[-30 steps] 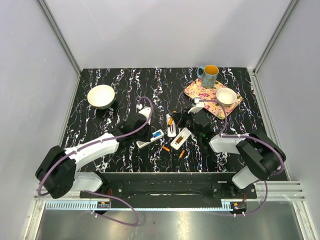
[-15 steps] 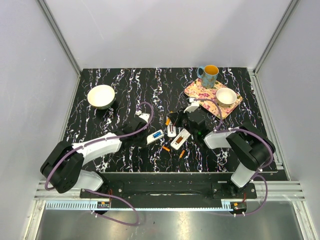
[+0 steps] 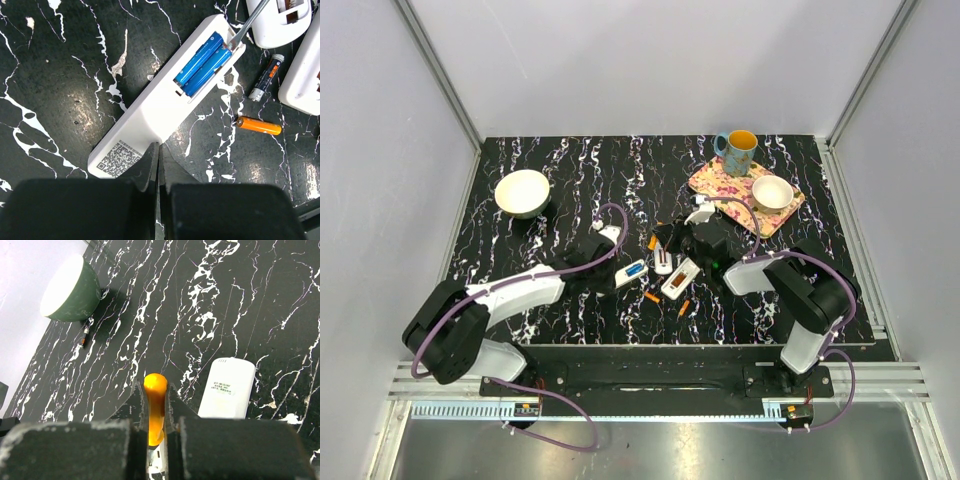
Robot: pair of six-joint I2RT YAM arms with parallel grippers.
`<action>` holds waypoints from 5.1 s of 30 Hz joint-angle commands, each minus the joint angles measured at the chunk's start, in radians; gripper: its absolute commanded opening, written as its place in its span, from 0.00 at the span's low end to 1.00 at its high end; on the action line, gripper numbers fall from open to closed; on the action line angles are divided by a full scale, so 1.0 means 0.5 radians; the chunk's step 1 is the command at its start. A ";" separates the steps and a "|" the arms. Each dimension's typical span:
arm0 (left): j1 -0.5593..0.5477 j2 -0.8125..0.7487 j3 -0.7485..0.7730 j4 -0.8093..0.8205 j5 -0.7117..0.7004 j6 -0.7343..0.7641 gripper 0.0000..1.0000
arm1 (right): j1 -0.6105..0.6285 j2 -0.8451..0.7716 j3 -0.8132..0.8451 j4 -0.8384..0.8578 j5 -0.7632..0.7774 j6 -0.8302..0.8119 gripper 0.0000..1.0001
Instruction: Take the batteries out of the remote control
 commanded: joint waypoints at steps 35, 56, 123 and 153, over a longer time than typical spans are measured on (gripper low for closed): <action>0.091 0.326 0.121 -0.208 0.031 0.002 0.00 | 0.064 0.132 0.125 0.231 -0.300 0.319 0.00; 0.097 0.326 0.121 -0.208 0.040 0.011 0.00 | 0.067 0.000 0.069 0.154 -0.183 0.169 0.00; 0.097 0.256 0.084 -0.165 0.059 0.054 0.00 | 0.009 0.132 0.005 0.470 -0.207 0.117 0.00; 0.100 0.277 0.096 -0.171 0.068 0.054 0.00 | 0.147 0.144 0.069 0.375 -0.389 0.261 0.00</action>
